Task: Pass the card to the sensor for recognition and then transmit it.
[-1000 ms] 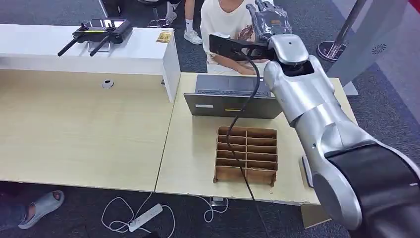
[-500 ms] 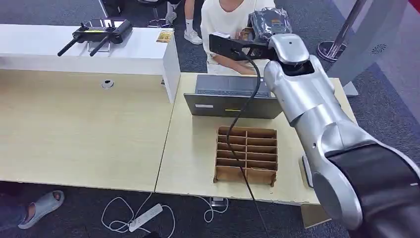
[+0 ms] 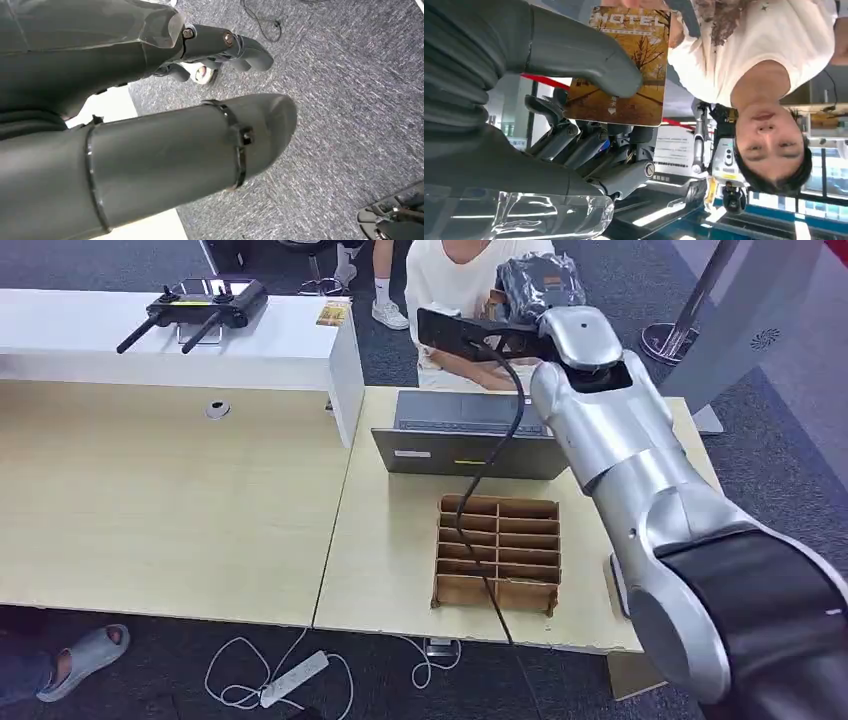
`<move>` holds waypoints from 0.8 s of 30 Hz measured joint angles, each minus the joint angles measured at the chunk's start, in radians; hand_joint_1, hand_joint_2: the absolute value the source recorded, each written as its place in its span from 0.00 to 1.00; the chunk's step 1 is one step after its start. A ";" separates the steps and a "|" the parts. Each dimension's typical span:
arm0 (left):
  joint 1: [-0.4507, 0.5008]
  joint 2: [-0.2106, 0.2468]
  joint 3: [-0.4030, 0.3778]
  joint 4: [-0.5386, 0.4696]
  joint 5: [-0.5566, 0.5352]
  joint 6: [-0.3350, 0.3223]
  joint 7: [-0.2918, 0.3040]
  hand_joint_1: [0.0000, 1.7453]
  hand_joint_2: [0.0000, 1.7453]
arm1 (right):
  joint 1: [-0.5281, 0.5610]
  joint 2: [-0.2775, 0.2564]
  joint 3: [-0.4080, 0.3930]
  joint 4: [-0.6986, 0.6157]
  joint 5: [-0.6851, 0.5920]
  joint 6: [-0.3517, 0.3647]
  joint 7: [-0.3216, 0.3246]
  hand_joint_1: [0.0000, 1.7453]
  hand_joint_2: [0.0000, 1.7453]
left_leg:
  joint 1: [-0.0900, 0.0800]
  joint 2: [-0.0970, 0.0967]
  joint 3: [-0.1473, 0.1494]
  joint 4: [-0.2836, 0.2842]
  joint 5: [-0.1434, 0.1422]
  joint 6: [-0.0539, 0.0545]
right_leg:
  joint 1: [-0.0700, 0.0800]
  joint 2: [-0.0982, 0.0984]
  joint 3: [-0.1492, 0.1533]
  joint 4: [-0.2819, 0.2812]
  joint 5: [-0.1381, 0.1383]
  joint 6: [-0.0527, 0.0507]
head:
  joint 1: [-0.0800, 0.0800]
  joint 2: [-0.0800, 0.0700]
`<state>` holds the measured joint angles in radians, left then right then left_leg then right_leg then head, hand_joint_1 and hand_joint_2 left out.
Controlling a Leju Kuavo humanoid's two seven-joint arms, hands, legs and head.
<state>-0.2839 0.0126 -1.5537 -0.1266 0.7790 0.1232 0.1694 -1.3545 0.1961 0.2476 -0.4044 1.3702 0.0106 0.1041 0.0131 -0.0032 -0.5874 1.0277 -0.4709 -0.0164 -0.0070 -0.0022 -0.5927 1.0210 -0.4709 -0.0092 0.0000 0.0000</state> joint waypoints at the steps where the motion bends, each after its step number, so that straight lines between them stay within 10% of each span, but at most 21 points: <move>1: 0.000 0.000 0.000 0.000 -0.002 0.000 0.000 0.00 0.00 | 0.000 0.000 -0.008 -0.002 -0.012 -0.011 -0.009 1.00 1.00 | 0.000 0.000 0.000 0.000 0.000 0.000 | 0.000 0.000 0.000 0.000 0.000 0.000 | 0.000 0.000; 12: 0.000 0.000 0.000 0.000 -0.006 0.001 0.000 0.00 0.00 | 0.002 -0.007 -0.172 -0.076 -0.255 -0.015 -0.188 1.00 1.00 | 0.000 0.000 0.000 0.000 0.000 0.000 | 0.000 0.000 0.000 0.000 0.000 0.000 | 0.000 0.000; 24: 0.001 0.003 0.000 0.000 0.000 0.007 -0.003 0.00 0.00 | 0.016 -0.055 -0.306 -0.125 -0.660 0.257 -0.330 1.00 1.00 | 0.000 0.000 0.000 0.000 0.000 0.000 | 0.000 0.000 0.000 0.000 0.000 0.000 | 0.000 0.000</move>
<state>-0.2828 0.0156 -1.5537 -0.1267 0.7786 0.1305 0.1663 -1.3388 0.1415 -0.0587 -0.5295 0.7104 0.2677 -0.2255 0.0130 -0.0028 -0.5873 1.0282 -0.4710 -0.0164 -0.0071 -0.0020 -0.5929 1.0206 -0.4705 -0.0090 0.0000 0.0000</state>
